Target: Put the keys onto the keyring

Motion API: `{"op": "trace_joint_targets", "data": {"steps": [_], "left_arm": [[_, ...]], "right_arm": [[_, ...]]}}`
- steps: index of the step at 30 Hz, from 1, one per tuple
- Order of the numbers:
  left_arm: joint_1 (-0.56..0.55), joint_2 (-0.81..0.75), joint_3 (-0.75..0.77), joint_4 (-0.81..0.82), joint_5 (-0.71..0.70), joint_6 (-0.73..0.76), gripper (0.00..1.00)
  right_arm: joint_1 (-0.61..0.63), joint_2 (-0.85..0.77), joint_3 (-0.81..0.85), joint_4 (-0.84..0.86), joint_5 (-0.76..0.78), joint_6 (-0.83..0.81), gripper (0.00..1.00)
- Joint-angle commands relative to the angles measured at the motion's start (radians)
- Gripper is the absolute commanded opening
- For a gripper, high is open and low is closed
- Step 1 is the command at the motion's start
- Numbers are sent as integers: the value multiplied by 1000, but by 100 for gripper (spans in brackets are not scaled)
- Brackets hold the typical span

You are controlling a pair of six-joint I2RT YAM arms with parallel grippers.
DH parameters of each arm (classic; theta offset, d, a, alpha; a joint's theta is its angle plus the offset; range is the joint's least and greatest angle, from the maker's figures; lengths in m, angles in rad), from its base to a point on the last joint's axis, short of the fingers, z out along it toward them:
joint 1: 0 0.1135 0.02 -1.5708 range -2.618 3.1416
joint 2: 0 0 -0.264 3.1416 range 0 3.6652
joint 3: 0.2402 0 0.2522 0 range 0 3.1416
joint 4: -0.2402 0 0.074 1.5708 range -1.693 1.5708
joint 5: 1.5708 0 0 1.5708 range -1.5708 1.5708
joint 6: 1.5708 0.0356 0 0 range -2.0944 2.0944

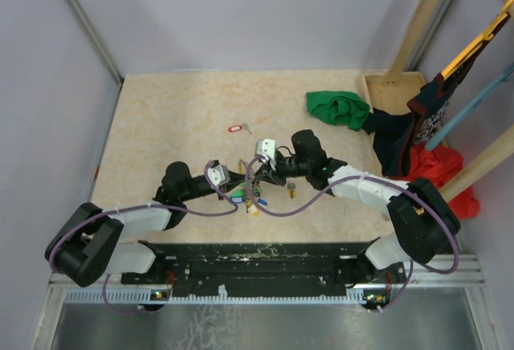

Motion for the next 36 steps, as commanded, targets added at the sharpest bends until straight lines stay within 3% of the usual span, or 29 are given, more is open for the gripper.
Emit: {"op": "trace_joint_targets", "data": {"steps": [1,5,15,23,26,28,31,36], "left_arm": [[3,4,27,56,32,-5,0],[3,4,29,52,31,0,0],[1,-40,-26,118,35,60,0],[1,-42,-72,220,89,70,0],[1,-41,-74,222,68,70,0],[1,-36,-73,232,36,50,0],[1,-26,-66,228,-11,27,0],[2,-18,-54,222,-11,9,0]], "right_arm": [[9,9,62,45,-66,22,13],[9,18,77,35,-69,68,0],[-48,106,187,-87,-30,332,0],[-156,192,270,-169,-74,662,0],[-204,184,245,-125,-86,760,9],[-209,169,240,-134,-69,736,18],[-207,102,199,-130,-66,629,23],[-147,-59,14,49,-45,391,34]]}}
